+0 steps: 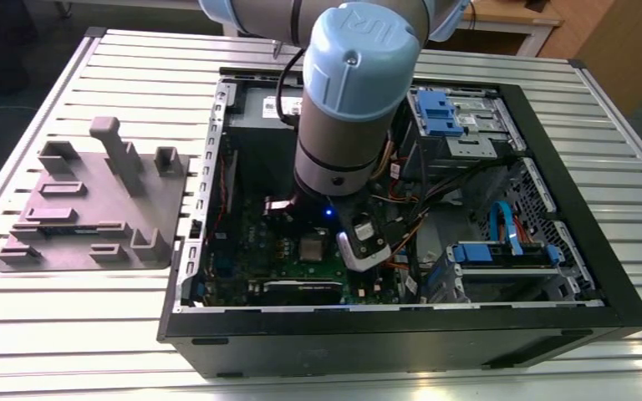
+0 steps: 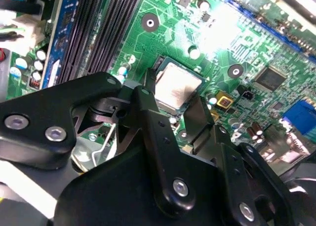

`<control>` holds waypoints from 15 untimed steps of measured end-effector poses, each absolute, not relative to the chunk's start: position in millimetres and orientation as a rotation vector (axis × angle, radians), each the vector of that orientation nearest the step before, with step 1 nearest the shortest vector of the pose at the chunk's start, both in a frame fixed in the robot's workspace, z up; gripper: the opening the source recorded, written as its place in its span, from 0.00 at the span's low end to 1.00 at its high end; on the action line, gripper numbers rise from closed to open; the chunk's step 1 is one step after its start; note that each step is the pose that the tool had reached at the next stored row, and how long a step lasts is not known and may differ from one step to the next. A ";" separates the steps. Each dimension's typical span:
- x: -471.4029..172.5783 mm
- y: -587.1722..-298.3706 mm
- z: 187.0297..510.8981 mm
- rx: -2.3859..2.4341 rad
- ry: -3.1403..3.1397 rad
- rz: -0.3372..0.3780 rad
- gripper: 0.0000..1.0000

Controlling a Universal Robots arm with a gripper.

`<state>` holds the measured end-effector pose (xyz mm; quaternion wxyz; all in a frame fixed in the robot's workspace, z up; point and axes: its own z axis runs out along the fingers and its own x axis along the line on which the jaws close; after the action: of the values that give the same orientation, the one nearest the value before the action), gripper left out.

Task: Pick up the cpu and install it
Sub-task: 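Place the cpu into insertion slot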

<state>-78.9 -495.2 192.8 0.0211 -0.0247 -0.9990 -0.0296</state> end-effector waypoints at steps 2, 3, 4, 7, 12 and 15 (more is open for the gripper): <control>-79.0 -495.2 191.8 -0.110 -3.097 -0.093 0.50; -79.0 -495.3 191.2 -0.114 -3.097 -0.093 0.50; -79.1 -495.5 190.3 -0.115 -3.097 -0.093 0.50; -79.1 -496.1 189.5 -0.116 -3.096 -0.093 0.45; -79.0 -496.1 195.2 -0.116 -3.097 -0.094 0.45; -79.0 -496.1 195.2 -0.116 -3.097 -0.094 0.45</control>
<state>-79.0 -496.1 195.2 0.0207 -0.0373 -0.9986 -0.0304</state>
